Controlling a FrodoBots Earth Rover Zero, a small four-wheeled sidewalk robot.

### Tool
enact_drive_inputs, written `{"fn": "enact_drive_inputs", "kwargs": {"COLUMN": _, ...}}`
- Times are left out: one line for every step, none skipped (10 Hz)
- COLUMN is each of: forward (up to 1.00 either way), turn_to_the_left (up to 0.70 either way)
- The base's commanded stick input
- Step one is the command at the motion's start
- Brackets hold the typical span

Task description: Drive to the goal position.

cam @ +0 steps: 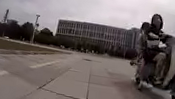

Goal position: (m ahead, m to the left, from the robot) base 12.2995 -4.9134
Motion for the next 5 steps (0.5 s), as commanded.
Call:
{"fn": "enact_drive_inputs", "kwargs": {"forward": 0.85, "turn_to_the_left": -0.13}}
{"fn": "enact_drive_inputs", "kwargs": {"forward": 0.85, "turn_to_the_left": -0.23}}
{"fn": "enact_drive_inputs", "kwargs": {"forward": 0.85, "turn_to_the_left": -0.34}}
{"fn": "enact_drive_inputs", "kwargs": {"forward": 0.85, "turn_to_the_left": -0.34}}
{"fn": "enact_drive_inputs", "kwargs": {"forward": 0.85, "turn_to_the_left": -0.11}}
